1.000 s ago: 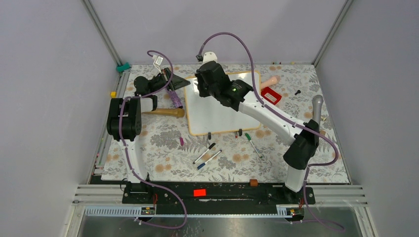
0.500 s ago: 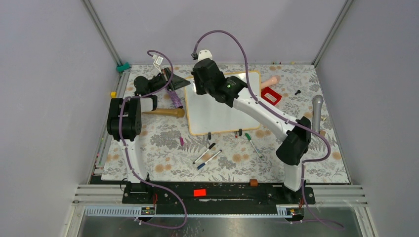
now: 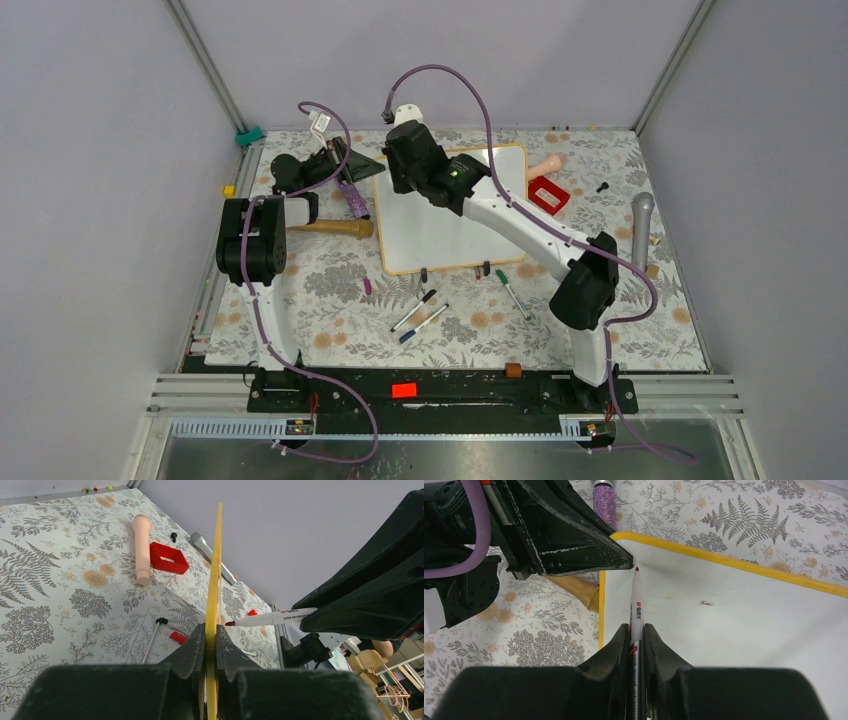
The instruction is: Write a sentence on the whiteboard
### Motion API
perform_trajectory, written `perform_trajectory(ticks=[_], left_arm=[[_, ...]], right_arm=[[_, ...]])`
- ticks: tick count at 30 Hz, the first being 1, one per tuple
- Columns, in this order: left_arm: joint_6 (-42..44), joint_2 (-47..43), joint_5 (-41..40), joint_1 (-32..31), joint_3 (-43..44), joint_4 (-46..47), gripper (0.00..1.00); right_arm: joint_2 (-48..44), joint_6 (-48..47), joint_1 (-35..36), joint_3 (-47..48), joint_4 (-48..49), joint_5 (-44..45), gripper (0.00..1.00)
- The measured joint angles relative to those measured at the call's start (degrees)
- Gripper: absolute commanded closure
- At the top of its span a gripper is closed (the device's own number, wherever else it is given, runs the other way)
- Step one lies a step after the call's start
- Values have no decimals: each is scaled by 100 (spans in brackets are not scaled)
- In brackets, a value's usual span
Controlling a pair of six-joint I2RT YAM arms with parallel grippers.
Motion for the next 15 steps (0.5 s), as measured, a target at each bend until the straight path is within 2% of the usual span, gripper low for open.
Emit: perform_trajectory(ticks=[15], left_arm=[[0,0,2,0,0,2,100]], right_arm=[[133,-26,0,153,-66,42,100]])
